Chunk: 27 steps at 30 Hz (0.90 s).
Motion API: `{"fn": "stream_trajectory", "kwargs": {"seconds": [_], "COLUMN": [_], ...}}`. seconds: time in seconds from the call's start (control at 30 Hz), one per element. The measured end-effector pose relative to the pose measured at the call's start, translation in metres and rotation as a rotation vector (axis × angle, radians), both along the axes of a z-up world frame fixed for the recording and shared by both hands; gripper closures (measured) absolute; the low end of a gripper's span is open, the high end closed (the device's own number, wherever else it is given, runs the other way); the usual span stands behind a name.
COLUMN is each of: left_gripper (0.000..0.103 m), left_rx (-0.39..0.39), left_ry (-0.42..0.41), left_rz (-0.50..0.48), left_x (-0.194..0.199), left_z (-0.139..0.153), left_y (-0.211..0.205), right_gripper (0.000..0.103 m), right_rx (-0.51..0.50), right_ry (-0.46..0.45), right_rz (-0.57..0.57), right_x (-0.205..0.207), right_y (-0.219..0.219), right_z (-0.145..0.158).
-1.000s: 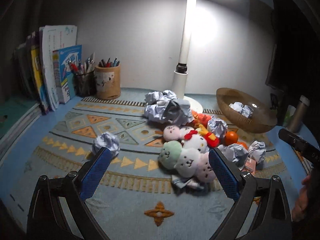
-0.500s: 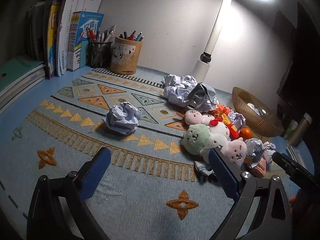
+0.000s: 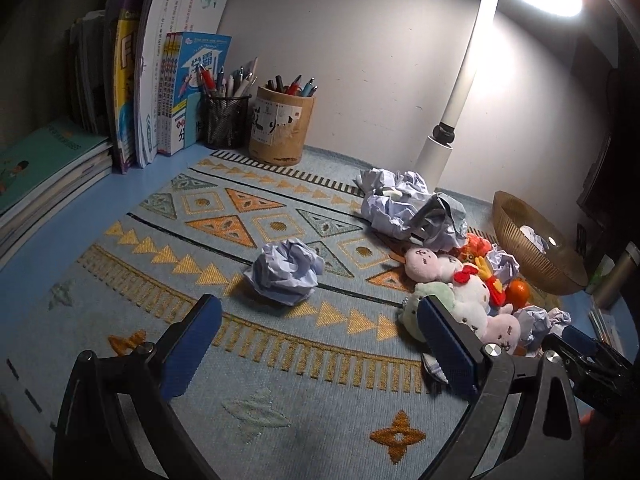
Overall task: Organize objects
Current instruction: 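Grasp a paper ball with the right tool while the left tool grasps another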
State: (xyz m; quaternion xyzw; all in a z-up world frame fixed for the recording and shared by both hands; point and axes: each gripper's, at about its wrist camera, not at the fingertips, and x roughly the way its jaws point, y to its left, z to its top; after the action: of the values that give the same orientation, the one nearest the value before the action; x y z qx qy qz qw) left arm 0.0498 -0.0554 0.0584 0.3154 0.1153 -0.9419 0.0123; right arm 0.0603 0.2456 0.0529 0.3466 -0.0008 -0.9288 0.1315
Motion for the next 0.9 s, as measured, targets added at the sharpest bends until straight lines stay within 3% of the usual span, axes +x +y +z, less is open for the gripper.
{"fn": "stream_trajectory", "kwargs": {"seconds": [0.1,0.23,0.33,0.4,0.43,0.47,0.57,0.73,0.9], "left_gripper": [0.005,0.005,0.005,0.007,0.010,0.019,0.055,0.060,0.060], "left_rx": [-0.051,-0.091,-0.121,-0.111,-0.104,-0.096,-0.086,-0.088,-0.054], "left_ry": [-0.023,-0.136,-0.164,-0.169,-0.163,-0.161,-0.190,-0.137,-0.032], "left_rz": [0.015,-0.047,-0.037,-0.039,-0.036,-0.036,-0.041,-0.037,-0.094], "left_x": [-0.020,-0.059,-0.072,-0.076,-0.077,-0.078,-0.084,-0.073,-0.041], "left_z": [-0.002,-0.022,-0.030,-0.032,-0.032,-0.031,-0.036,-0.027,0.004], "left_y": [-0.012,-0.015,-0.012,-0.010,-0.011,-0.011,-0.008,-0.004,0.016], "right_gripper": [0.028,0.028,0.028,0.036,0.038,0.040,0.055,0.061,0.061], "right_rx": [0.040,0.050,0.047,0.046,0.039,0.035,0.023,-0.019,-0.171], "right_ry": [-0.018,-0.035,-0.048,-0.070,-0.074,-0.074,-0.097,-0.046,0.018], "right_rz": [-0.005,-0.002,-0.007,-0.014,-0.011,-0.016,-0.016,-0.011,-0.015], "right_x": [-0.010,-0.019,-0.025,-0.028,-0.029,-0.030,-0.035,-0.028,-0.009], "right_y": [-0.012,-0.022,-0.024,-0.023,-0.023,-0.022,-0.020,-0.015,0.013], "right_z": [-0.004,-0.009,-0.016,-0.021,-0.021,-0.021,-0.024,-0.016,0.010]}}
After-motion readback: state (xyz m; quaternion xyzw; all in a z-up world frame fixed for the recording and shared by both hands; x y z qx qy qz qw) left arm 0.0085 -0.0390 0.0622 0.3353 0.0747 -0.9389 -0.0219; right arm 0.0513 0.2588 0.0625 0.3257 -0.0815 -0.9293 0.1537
